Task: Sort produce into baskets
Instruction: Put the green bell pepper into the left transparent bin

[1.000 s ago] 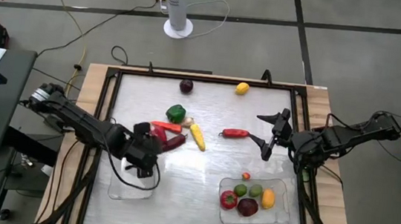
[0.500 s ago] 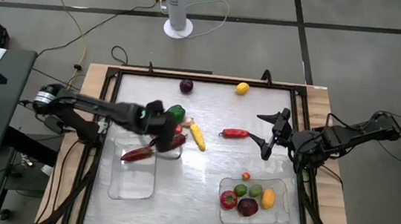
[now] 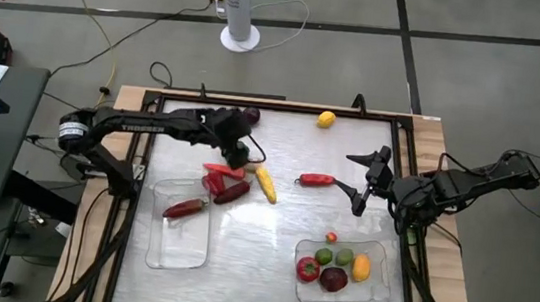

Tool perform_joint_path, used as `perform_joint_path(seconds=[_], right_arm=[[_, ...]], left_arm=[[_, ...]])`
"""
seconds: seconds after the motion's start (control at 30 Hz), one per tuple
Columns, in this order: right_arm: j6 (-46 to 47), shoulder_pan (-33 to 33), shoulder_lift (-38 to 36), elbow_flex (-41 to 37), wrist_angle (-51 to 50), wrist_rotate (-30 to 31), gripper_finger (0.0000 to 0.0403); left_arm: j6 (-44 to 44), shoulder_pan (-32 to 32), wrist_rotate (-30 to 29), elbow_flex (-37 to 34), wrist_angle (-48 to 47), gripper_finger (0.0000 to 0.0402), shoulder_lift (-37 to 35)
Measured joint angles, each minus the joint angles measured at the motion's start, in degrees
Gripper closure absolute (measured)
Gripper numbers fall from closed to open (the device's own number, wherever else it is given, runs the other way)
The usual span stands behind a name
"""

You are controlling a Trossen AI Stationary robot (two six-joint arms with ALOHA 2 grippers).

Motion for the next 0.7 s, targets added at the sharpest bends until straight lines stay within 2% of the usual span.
perform_joint_path(seconds=[0.1,0.27,0.47,0.7], right_arm=[[-0.4,-0.4,0.0,0.0,0.1,0.0,0.0024],[-0.6,-1.4,0.0,0.0,0.2,0.0,0.0024],[-0.6,-1.7,0.0,0.0,0.3,0.0,0.0024],[-0.4,-1.1,0.0,0.0,0.1,0.0,0.0024]], left_arm=[[-0.4,2.2,2.8,-3.1,4.0,0.0064,1.0],[-0.9,4.3,3.9,-7.4,6.9,0.0056,2.9],[-1.6,4.7,8.6,-8.3,7.9,0.0056,6.2],[-2.0,4.7,6.7,-8.3,4.6,0.0056,5.9]])
